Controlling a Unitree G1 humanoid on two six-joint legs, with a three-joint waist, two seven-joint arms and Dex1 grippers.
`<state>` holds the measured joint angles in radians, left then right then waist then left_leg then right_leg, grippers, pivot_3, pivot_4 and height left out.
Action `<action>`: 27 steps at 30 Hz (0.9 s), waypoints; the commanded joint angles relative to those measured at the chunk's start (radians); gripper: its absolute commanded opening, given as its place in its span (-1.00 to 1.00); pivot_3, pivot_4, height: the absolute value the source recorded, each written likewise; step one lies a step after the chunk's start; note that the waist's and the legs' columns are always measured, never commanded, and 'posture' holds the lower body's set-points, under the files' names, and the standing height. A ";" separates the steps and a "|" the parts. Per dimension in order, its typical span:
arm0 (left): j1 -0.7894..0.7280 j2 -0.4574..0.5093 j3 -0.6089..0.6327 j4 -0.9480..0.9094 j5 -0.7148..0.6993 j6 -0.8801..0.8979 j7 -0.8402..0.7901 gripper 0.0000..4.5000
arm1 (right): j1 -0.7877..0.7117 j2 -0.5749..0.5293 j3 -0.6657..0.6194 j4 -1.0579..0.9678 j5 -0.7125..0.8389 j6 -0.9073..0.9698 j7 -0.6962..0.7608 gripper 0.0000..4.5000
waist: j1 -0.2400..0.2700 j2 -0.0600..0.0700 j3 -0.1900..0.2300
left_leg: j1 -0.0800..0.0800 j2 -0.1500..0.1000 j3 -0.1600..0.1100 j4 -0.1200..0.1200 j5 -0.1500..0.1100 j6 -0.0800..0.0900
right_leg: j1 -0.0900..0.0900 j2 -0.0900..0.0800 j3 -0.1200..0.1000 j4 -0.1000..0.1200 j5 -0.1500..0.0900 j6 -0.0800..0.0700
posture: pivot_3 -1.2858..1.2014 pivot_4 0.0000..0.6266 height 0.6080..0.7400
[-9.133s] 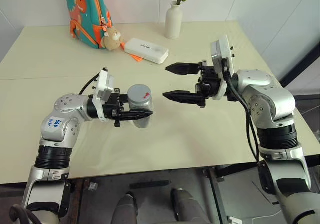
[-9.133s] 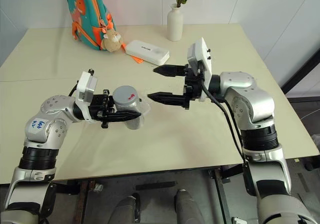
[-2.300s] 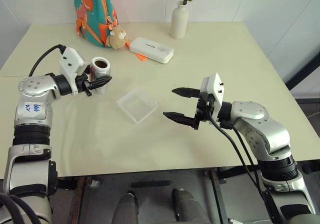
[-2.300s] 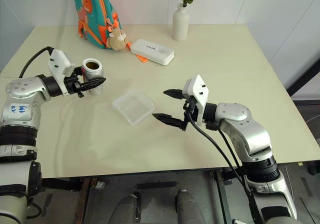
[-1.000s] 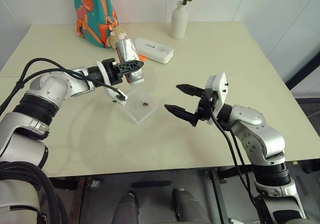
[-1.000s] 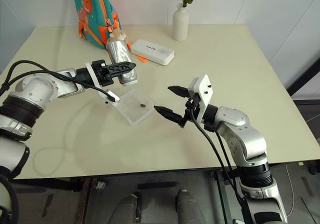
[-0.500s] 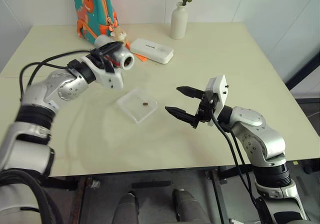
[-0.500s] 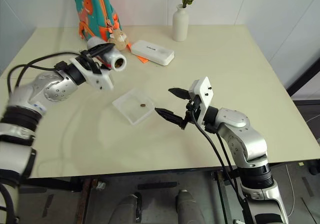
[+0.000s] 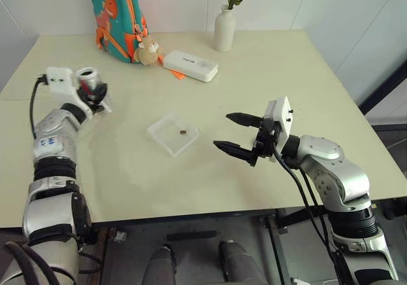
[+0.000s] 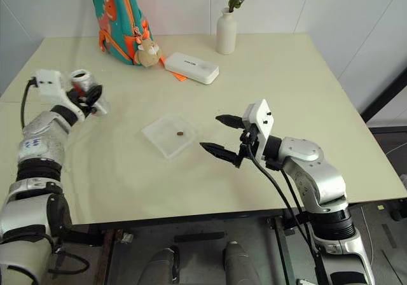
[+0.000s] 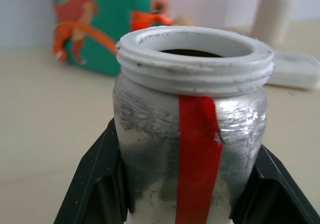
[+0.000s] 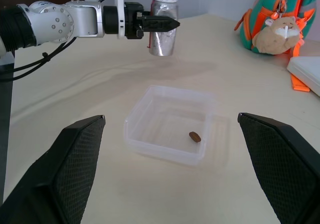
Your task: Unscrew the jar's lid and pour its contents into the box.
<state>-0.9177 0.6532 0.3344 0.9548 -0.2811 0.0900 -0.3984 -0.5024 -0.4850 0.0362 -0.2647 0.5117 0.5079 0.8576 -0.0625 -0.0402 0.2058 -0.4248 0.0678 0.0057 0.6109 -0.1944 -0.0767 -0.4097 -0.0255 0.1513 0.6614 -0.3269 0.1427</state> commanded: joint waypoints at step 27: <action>0.098 0.106 0.138 0.294 0.008 -0.320 0.029 0.99 | -0.007 -0.010 0.020 -0.052 -0.028 -0.073 0.017 1.00 | 0.007 -0.002 -0.001 | 0.000 0.000 0.001 -0.002 -0.001 -0.001 | -0.001 0.000 0.000 -0.002 0.000 -0.001 | 0.03 -0.52 1.00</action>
<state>-0.8292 0.7365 0.4534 1.2729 -0.2540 -0.2210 -0.3532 -0.5005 -0.4985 0.0671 -0.2734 0.4734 0.4569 0.8736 -0.0559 -0.0422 0.2048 -0.4251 0.0679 0.0069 0.6089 -0.1951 -0.0773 -0.4104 -0.0256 0.1514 0.6593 -0.3271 0.1419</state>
